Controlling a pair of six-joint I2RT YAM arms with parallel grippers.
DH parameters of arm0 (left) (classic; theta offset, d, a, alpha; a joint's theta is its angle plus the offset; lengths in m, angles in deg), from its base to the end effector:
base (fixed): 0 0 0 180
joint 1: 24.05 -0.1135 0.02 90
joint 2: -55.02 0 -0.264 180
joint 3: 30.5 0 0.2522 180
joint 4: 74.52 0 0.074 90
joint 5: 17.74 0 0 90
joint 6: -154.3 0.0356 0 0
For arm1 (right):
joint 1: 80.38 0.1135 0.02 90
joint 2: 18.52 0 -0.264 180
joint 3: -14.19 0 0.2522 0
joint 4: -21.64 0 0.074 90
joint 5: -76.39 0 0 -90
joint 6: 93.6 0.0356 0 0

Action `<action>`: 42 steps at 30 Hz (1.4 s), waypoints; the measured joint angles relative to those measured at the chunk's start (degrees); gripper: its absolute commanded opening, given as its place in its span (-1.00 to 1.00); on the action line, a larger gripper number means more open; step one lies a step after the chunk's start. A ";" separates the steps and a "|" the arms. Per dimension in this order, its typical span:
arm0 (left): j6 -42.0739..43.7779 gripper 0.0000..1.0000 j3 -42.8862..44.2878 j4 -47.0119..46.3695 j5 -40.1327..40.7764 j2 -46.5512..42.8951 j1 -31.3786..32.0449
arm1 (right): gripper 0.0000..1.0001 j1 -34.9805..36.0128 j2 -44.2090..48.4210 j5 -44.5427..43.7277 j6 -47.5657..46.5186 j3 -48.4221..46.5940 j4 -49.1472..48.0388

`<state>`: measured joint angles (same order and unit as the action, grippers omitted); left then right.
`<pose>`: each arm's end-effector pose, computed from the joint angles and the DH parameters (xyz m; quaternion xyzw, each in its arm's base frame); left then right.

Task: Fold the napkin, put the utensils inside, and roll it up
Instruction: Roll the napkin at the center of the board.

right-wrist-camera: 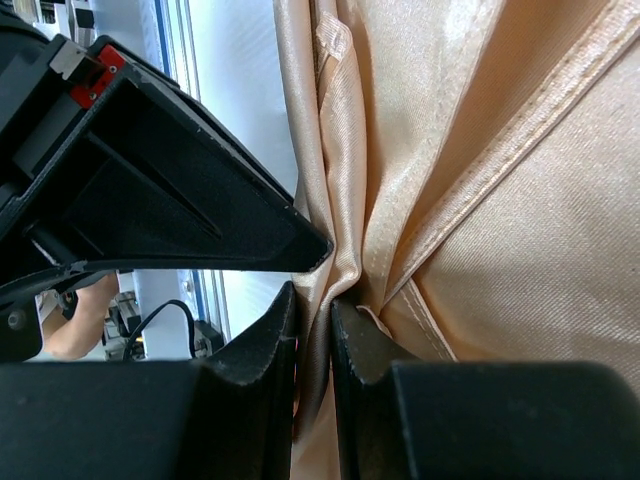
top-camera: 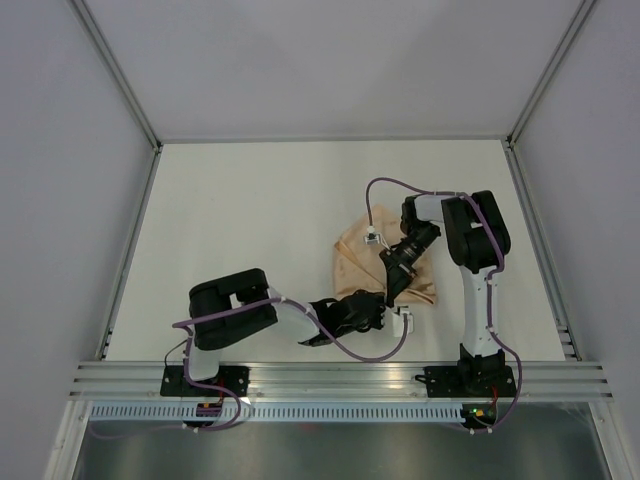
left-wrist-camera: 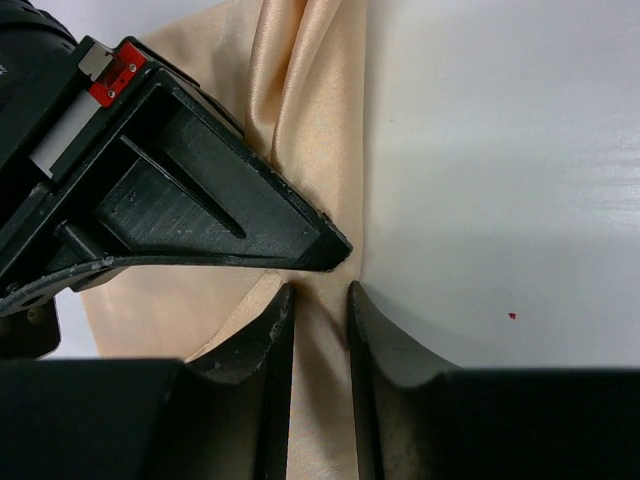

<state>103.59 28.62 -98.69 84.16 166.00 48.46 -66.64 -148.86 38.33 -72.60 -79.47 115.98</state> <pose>0.1172 -0.3475 0.1111 0.6747 0.5216 -0.0621 0.5185 0.3141 0.1057 0.0917 0.4414 -0.7333 -0.5095 0.0889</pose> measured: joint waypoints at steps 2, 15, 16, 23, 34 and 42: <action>-0.35 -0.95 1.31 2.64 -1.01 -0.24 -0.35 | -0.54 -0.24 0.24 -0.31 0.72 0.17 -0.28; -6.54 -0.95 4.81 11.21 -10.67 -1.40 -3.37 | 0.26 0.17 16.17 -3.17 14.84 9.31 -19.10; -7.17 -0.95 4.94 11.63 -11.32 -1.53 -3.63 | 0.27 -0.02 17.11 -3.43 16.20 9.66 -21.68; -12.76 -0.95 4.74 13.38 -17.99 -2.95 -5.33 | 0.25 -4.13 21.77 -6.99 25.00 10.97 -37.33; -30.58 -0.95 2.05 8.57 -36.76 -2.86 -14.47 | 0.14 -10.25 43.74 -8.48 28.55 22.23 -48.63; -43.12 -0.95 3.23 3.08 -53.57 2.67 -21.59 | 0.16 -5.86 60.24 -10.01 19.34 33.99 -47.25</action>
<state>60.47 31.86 -95.61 30.59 168.67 26.86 -72.50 -88.63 28.32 -53.25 -45.48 68.72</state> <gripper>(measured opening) 0.036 0.575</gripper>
